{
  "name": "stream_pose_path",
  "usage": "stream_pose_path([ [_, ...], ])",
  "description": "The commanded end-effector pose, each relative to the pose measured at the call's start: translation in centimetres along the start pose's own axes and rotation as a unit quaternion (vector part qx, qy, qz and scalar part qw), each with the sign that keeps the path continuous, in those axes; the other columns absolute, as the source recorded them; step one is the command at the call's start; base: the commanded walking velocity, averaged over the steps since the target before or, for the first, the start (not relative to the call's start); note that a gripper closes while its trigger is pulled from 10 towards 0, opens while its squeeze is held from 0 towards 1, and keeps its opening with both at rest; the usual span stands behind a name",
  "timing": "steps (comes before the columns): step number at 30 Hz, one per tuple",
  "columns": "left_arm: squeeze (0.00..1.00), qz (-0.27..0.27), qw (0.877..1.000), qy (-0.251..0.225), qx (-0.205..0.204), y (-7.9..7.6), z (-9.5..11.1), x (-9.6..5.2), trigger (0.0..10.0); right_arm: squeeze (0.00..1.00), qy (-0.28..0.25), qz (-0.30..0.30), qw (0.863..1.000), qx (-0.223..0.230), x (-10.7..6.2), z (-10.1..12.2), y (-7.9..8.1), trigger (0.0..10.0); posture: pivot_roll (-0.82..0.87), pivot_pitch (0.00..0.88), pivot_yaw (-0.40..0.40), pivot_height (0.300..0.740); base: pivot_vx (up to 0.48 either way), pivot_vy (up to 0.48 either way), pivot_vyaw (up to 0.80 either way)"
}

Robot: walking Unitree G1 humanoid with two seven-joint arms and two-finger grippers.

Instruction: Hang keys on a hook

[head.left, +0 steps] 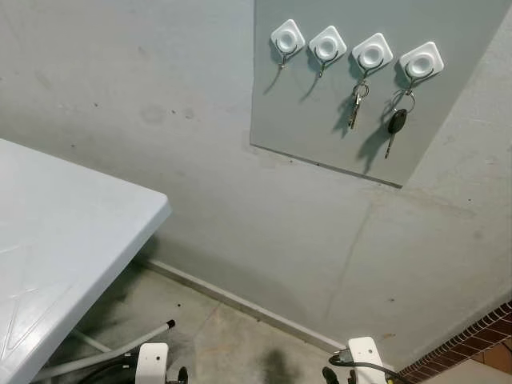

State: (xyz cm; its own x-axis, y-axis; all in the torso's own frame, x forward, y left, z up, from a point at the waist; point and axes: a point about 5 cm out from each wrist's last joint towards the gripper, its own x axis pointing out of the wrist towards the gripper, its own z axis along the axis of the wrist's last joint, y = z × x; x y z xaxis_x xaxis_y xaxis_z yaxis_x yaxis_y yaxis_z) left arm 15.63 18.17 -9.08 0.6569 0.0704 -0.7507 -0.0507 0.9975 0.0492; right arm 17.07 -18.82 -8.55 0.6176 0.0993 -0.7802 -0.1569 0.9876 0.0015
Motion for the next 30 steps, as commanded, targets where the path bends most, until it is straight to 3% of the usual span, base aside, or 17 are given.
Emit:
stream_pose_path([
  [1, 0.0, 0.001, 1.0, -0.009, 0.004, -0.1, 0.5, 0.1, 10.0, 0.0, 0.002, 0.002, 1.0, 0.0, 0.0, 0.0, 0.1, 10.0, -0.04, 0.03, -0.017, 0.74, 0.0, 0.0, 0.0],
  [7, 0.0, -0.026, 0.997, -0.062, 0.025, -0.8, 3.0, 0.7, 10.0, 0.0, -0.011, 0.007, 1.0, 0.001, 0.2, 0.7, 0.2, 10.0, -0.04, 0.029, -0.015, 0.74, 0.0, 0.0, 0.0],
  [9, 0.0, -0.049, 0.993, -0.098, 0.037, -1.5, 4.7, 1.0, 10.0, 0.0, -0.023, 0.015, 1.0, -0.001, 0.4, 1.5, 0.4, 10.0, -0.03, 0.026, -0.015, 0.74, 0.0, 0.0, 0.0],
  [11, 0.0, -0.05, 0.993, -0.1, 0.039, -1.6, 4.9, 1.0, 10.0, 0.0, -0.025, 0.017, 1.0, -0.002, 0.4, 1.6, 0.4, 10.0, -0.03, 0.026, -0.015, 0.74, 0.0, 0.0, 0.0],
  [16, 0.0, -0.047, 0.994, -0.095, 0.039, -1.4, 4.9, 1.0, 10.0, 0.0, -0.03, 0.021, 0.999, -0.005, 0.6, 2.1, 0.7, 10.0, -0.04, 0.023, -0.013, 0.74, 0.0, 0.0, 0.0],
  [24, 0.0, -0.029, 0.998, -0.056, 0.027, -0.9, 2.6, 0.6, 10.0, 0.0, -0.017, 0.02, 0.999, -0.024, 0.5, 1.4, 0.7, 10.0, -0.03, 0.004, -0.018, 0.74, 0.0, 0.0, 0.0],
  [30, 0.0, -0.026, 0.998, -0.051, 0.022, -0.8, 2.1, 0.5, 10.0, 0.0, -0.007, 0.019, 0.999, -0.035, 0.3, 0.8, 0.4, 10.0, -0.02, 0.0, -0.025, 0.74, 0.0, 0.0, 0.72],
])
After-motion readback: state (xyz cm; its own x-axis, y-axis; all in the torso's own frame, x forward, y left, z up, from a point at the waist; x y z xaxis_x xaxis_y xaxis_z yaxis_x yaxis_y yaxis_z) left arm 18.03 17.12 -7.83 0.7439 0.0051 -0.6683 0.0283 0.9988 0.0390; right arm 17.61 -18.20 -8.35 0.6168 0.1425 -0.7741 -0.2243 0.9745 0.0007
